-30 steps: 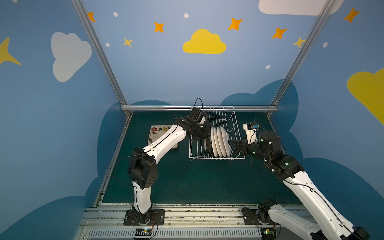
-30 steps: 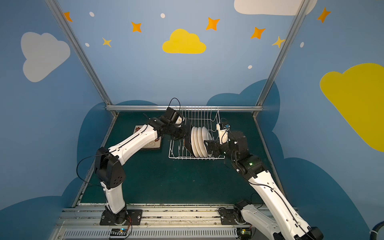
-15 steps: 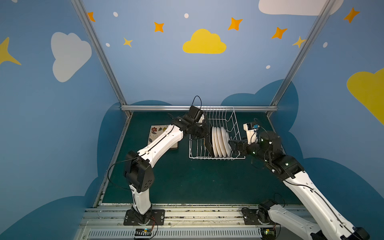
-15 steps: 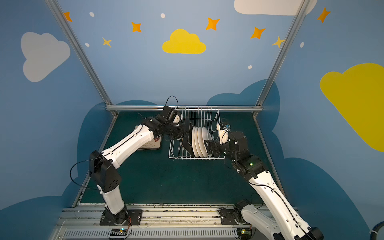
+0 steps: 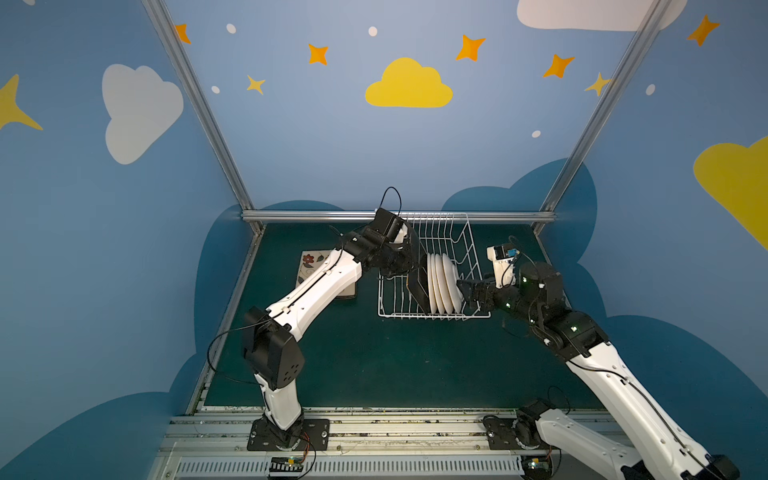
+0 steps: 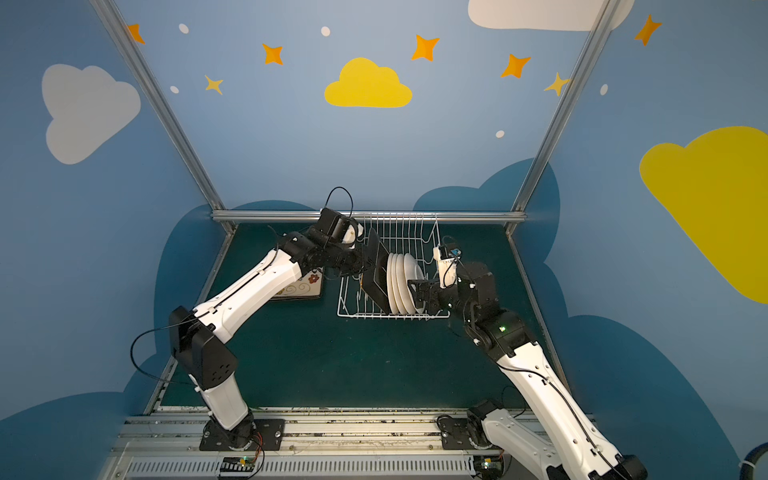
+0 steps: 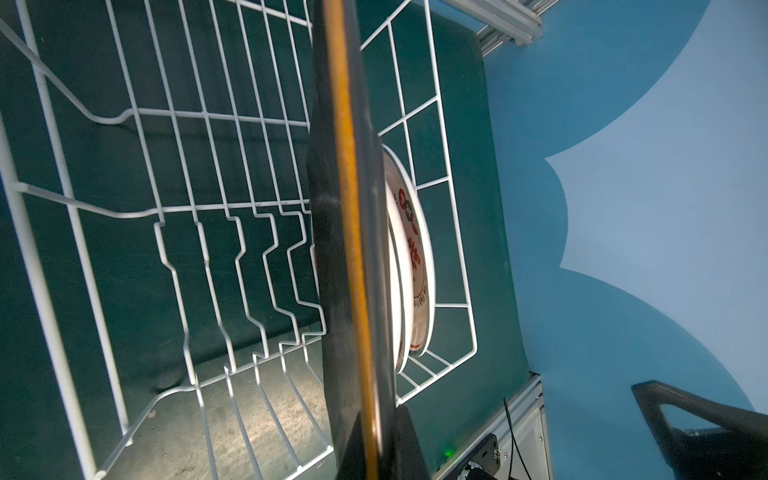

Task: Unload the plates from the dish rack
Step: 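Grasp the dark square plate's top edge with the left gripper, then lift the dark square plate up out of the rack with the left gripper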

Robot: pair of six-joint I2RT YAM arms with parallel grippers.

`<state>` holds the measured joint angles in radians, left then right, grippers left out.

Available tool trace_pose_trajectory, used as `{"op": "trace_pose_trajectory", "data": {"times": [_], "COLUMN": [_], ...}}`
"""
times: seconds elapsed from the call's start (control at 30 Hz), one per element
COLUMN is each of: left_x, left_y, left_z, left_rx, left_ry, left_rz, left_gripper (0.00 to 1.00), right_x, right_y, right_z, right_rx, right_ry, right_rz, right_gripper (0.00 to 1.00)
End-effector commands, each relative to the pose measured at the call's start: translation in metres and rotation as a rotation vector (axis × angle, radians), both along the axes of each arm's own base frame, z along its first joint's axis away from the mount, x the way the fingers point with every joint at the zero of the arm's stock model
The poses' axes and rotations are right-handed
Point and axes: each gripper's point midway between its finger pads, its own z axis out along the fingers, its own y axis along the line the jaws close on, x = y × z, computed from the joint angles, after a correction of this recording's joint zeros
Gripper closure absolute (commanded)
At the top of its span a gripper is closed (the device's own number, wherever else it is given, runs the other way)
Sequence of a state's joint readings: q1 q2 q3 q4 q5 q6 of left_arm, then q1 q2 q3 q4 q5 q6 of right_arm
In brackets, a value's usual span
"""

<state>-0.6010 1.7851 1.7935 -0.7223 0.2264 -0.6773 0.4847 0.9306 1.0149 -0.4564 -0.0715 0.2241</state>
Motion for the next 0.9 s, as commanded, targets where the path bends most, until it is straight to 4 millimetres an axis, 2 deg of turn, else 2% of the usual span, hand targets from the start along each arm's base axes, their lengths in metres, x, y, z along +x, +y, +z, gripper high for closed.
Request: {"op": "trace_pose_trajectory", "data": {"times": [0.0,0.53,0.87], "left_x": [0.013,0.018,0.019], "left_y": [0.019,0.041,0.041], "left_z": [0.081,0.097,0.087], "left_rx": [-0.054,-0.031,-0.021], "left_ry": [-0.247,-0.307,-0.290], "left_rz": [0.033,0.071,0.063], "left_gripper": [0.97,0.97,0.97], "right_x": [0.003,0.007,0.006], "right_y": [0.001,0.005,0.004], "right_z": [0.015,0.019,0.016], "right_rx": [0.029,0.039,0.038], "right_ry": [-0.039,-0.044,-0.039], "right_rz": [0.001,0.010,0.005], "right_gripper": [0.10,0.10,0.10]}}
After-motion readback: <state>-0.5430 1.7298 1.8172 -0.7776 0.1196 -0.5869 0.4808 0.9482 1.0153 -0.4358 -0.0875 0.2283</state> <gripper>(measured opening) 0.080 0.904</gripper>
